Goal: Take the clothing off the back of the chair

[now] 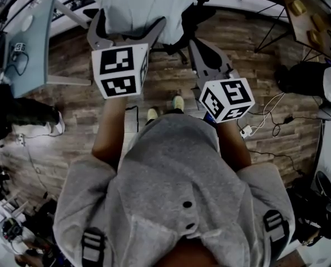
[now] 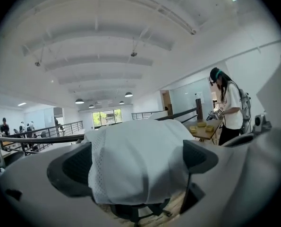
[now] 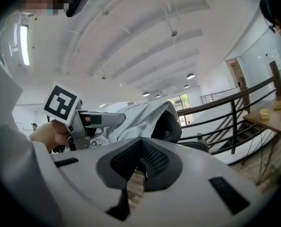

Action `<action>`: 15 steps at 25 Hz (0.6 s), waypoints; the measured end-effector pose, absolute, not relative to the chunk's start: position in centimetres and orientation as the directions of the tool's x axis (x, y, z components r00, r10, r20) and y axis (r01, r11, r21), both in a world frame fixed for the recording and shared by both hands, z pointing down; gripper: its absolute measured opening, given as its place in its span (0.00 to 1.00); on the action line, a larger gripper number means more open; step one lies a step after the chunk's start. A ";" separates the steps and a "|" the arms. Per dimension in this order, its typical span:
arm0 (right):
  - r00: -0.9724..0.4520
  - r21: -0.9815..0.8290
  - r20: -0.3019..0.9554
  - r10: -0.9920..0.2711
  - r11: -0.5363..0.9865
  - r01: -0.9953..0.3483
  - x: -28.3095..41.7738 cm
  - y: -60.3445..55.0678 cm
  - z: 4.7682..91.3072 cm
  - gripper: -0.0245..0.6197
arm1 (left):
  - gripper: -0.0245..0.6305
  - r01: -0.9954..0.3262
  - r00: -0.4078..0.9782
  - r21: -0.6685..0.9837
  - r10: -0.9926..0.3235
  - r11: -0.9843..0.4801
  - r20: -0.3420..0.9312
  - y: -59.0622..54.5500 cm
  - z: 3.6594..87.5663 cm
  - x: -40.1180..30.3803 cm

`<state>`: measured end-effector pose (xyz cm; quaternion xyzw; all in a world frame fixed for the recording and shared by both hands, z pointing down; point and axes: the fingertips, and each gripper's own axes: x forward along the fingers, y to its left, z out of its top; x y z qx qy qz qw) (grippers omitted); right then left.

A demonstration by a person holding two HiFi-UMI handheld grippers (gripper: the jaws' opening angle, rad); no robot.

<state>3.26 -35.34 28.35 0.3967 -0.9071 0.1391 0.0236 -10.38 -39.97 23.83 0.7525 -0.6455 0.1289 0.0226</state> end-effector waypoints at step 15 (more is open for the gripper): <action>-0.720 -0.269 0.157 -0.676 0.673 -0.690 5.2 -38.9 29.8 0.06 | 0.93 -0.998 0.059 0.003 -0.945 -0.061 0.322 -46.3 28.0 -12.1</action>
